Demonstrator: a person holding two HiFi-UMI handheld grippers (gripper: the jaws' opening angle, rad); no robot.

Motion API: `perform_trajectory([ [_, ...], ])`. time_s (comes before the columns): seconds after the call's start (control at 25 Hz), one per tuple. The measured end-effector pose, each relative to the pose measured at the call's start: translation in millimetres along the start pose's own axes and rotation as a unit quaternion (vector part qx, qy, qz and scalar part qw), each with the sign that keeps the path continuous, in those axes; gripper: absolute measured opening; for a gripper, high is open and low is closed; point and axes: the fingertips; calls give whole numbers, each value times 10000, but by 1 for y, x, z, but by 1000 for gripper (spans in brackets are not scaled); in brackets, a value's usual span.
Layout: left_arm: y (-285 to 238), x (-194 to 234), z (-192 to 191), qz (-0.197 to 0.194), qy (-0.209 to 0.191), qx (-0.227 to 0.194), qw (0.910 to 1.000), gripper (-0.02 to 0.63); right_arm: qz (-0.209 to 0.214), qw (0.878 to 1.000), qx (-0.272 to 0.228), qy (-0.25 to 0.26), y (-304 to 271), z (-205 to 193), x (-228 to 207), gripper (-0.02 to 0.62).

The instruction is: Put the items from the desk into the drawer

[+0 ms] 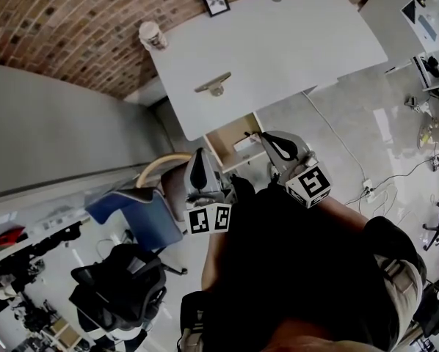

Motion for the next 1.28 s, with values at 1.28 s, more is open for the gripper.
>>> perform_trajectory([
  [1.28,-11,45,1,64,25,150,9999,8,-505,9961,678,-269,-133,-52,-39,209],
])
Point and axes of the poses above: the fingertips, and each gripper's own axes: y backward along the fingers, x to its left, z out of its top, and after that the axes turned 8 degrees about -y, right-handed
